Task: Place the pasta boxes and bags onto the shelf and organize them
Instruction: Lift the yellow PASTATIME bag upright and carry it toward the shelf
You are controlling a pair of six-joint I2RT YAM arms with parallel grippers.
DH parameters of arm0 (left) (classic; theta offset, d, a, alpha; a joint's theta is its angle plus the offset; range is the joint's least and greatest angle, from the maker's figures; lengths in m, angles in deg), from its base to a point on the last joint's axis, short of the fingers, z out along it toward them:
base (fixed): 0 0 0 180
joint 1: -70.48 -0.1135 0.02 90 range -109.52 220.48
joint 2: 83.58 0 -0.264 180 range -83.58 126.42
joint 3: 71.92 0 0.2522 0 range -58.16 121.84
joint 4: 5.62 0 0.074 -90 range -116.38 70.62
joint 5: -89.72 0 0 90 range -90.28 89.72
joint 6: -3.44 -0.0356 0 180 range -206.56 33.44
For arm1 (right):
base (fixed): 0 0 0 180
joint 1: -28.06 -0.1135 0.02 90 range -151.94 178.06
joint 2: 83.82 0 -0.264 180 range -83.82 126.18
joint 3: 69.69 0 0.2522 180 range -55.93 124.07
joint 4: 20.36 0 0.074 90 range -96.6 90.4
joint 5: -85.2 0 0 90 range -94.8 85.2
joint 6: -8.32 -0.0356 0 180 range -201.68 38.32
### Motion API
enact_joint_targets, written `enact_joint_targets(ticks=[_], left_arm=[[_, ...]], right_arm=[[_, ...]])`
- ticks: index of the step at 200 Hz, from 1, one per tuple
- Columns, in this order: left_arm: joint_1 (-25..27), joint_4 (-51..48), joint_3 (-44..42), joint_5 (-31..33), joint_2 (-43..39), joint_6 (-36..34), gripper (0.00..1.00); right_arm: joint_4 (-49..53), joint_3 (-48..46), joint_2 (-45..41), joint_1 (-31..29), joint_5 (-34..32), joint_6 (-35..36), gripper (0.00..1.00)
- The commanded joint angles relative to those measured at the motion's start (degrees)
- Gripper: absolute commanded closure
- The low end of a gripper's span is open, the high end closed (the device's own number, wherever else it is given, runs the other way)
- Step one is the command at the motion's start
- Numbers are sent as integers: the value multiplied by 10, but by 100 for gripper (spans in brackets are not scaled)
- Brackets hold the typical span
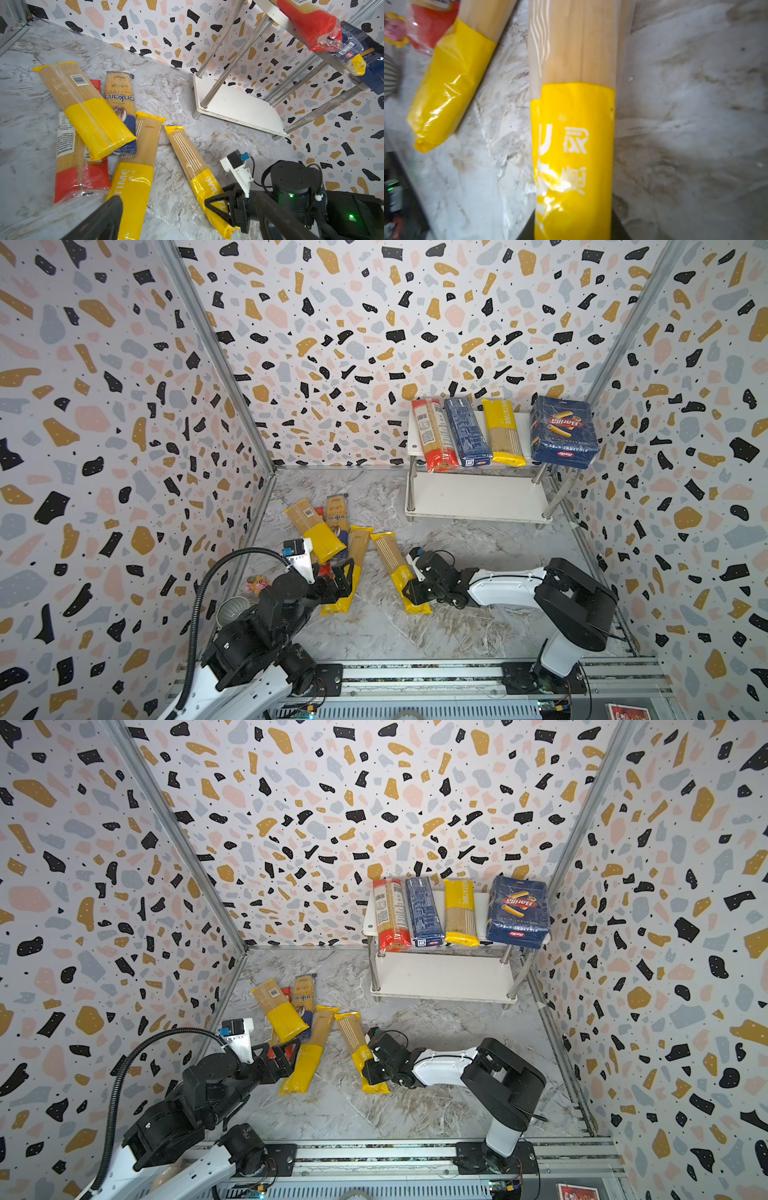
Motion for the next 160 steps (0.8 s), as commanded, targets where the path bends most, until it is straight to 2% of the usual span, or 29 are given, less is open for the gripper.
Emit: enact_joint_targets(ticks=[1, 34, 72, 125, 160], left_arm=[[-3, 38, -15, -16, 10, 9, 0], [-2, 56, -25, -24, 23, 20, 1], [-3, 76, -30, -36, 45, 26, 1], [-3, 108, -45, -59, 83, 34, 0], [-3, 120, -45, -60, 96, 37, 0]], right_arm=[[-18, -59, -25, 18, 162, -20, 79], [-117, -113, -76, 60, 265, -52, 80], [-226, -167, -118, 100, 335, -107, 81], [-245, -200, -190, 153, 375, -119, 82], [-204, -215, -250, 201, 394, -101, 82]])
